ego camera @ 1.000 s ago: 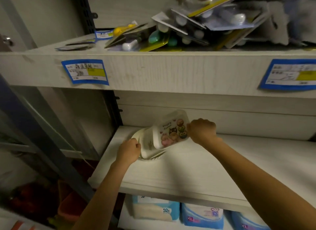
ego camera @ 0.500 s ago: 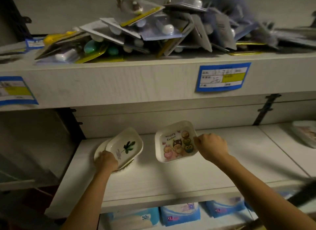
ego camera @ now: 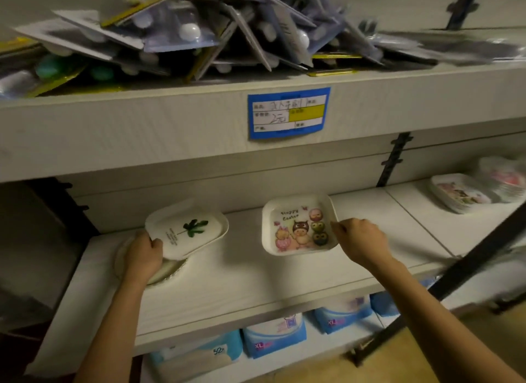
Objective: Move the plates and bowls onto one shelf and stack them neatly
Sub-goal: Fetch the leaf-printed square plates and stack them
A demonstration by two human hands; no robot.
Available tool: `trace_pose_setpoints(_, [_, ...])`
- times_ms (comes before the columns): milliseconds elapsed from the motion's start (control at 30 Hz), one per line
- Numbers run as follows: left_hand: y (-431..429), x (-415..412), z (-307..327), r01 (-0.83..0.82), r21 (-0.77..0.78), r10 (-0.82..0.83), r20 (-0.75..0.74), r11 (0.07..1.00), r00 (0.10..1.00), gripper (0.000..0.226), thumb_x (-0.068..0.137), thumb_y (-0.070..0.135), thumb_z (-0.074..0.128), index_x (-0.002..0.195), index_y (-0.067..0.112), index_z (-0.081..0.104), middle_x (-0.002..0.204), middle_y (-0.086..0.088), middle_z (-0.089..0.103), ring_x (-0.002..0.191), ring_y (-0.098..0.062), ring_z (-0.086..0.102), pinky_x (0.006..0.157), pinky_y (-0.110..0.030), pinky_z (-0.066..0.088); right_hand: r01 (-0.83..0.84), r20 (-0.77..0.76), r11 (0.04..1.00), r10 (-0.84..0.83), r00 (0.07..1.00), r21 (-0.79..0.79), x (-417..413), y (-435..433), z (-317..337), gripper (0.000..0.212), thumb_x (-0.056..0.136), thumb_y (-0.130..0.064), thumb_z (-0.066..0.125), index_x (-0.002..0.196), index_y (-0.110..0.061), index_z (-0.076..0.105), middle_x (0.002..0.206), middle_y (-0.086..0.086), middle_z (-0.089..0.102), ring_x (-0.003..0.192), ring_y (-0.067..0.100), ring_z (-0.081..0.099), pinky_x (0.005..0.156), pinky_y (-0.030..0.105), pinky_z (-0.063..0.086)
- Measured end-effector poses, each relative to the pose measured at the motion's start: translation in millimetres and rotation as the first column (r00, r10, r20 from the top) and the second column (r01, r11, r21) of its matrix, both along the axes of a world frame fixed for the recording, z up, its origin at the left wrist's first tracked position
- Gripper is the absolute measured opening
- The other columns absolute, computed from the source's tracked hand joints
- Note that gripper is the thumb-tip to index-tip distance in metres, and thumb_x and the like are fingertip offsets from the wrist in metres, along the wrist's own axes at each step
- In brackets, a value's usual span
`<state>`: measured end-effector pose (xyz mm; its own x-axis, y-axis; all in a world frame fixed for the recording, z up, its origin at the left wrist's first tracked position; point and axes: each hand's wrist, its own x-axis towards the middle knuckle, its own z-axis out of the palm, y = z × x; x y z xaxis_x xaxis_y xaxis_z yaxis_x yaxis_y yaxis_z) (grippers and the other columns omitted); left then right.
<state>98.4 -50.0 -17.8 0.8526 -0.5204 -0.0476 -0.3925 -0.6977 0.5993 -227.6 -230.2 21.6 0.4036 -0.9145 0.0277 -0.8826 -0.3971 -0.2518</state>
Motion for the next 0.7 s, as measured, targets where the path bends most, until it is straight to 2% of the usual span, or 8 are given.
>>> trace_pose_setpoints(67, [-3, -19, 9, 0.040, -0.055, -0.040, -0.011, 0.998, 0.999, 0.031, 0.094, 0.007, 0.040, 0.119, -0.009, 0.048, 0.110, -0.030, 0.058, 0.081, -0.025, 0.044, 0.063, -0.031, 0.032, 0.029, 0.023, 0.999, -0.030, 0.999, 0.023, -17, 0, 3, 0.045, 0.098, -0.040, 0.030, 0.085, -0.015, 0.065, 0.078, 0.004, 0.059, 0.069, 0.022, 0.054, 0.060, 0.029, 0.040])
trace_pose_setpoints(200, [-8, -54, 26, 0.120, -0.080, -0.121, -0.006, 0.990, 0.993, 0.026, 0.093, 0.010, 0.042, 0.112, -0.006, 0.051, 0.107, -0.027, 0.060, 0.084, -0.026, 0.048, 0.070, -0.033, 0.035, 0.080, 0.056, 0.995, -0.083, 0.995, 0.058, -57, 0, 7, 0.047, 0.098, -0.043, 0.030, 0.079, -0.015, 0.064, 0.077, 0.006, 0.062, 0.070, 0.024, 0.057, 0.062, 0.032, 0.045])
trace_pose_setpoints(300, [-14, -88, 43, 0.197, -0.099, -0.197, 0.007, 0.976, 0.980, 0.017, 0.093, 0.009, 0.044, 0.100, -0.005, 0.052, 0.096, -0.023, 0.060, 0.083, -0.027, 0.050, 0.068, -0.033, 0.034, 0.092, 0.092, 0.992, -0.100, 0.991, 0.091, -93, 0, 9, 0.047, 0.097, -0.045, 0.031, 0.076, -0.017, 0.063, 0.079, 0.007, 0.066, 0.075, 0.025, 0.062, 0.071, 0.039, 0.053])
trace_pose_setpoints(433, [-29, -148, 60, 0.314, -0.123, -0.315, 0.010, 0.941, 0.949, 0.015, 0.093, 0.008, 0.045, 0.099, -0.004, 0.052, 0.084, -0.017, 0.060, 0.081, -0.029, 0.053, 0.061, -0.033, 0.034, 0.147, 0.104, 0.985, -0.156, 0.982, 0.095, -154, -5, 11, 0.044, 0.097, -0.046, 0.033, 0.069, -0.021, 0.057, 0.076, 0.005, 0.065, 0.073, 0.023, 0.064, 0.072, 0.039, 0.055])
trace_pose_setpoints(533, [-43, -198, 66, 0.385, -0.116, -0.389, -0.009, 0.915, 0.921, 0.014, 0.093, 0.010, 0.046, 0.099, -0.001, 0.053, 0.083, -0.017, 0.062, 0.082, -0.032, 0.057, 0.063, -0.033, 0.037, 0.167, 0.126, 0.976, -0.184, 0.975, 0.136, -209, -13, 9, 0.046, 0.096, -0.045, 0.034, 0.071, -0.018, 0.061, 0.073, 0.006, 0.065, 0.071, 0.024, 0.065, 0.073, 0.041, 0.056])
trace_pose_setpoints(600, [-54, -232, 67, 0.422, -0.109, -0.425, -0.005, 0.900, 0.905, 0.011, 0.093, 0.011, 0.047, 0.096, 0.002, 0.053, 0.083, -0.017, 0.063, 0.082, -0.035, 0.058, 0.066, -0.035, 0.040, 0.161, 0.133, 0.978, -0.179, 0.975, 0.136, -248, -19, 8, 0.046, 0.096, -0.045, 0.035, 0.065, -0.021, 0.059, 0.069, 0.003, 0.062, 0.069, 0.023, 0.062, 0.068, 0.039, 0.054])
trace_pose_setpoints(700, [-68, -289, 67, 0.469, -0.116, -0.473, -0.009, 0.876, 0.881, 0.006, 0.093, 0.010, 0.047, 0.094, 0.006, 0.052, 0.082, -0.019, 0.063, 0.076, -0.032, 0.055, 0.062, -0.033, 0.037, 0.131, 0.124, 0.985, -0.145, 0.982, 0.112, -307, -26, 8, 0.044, 0.097, -0.041, 0.036, 0.056, -0.026, 0.044, 0.064, -0.003, 0.054, 0.057, 0.011, 0.050, 0.051, 0.024, 0.036])
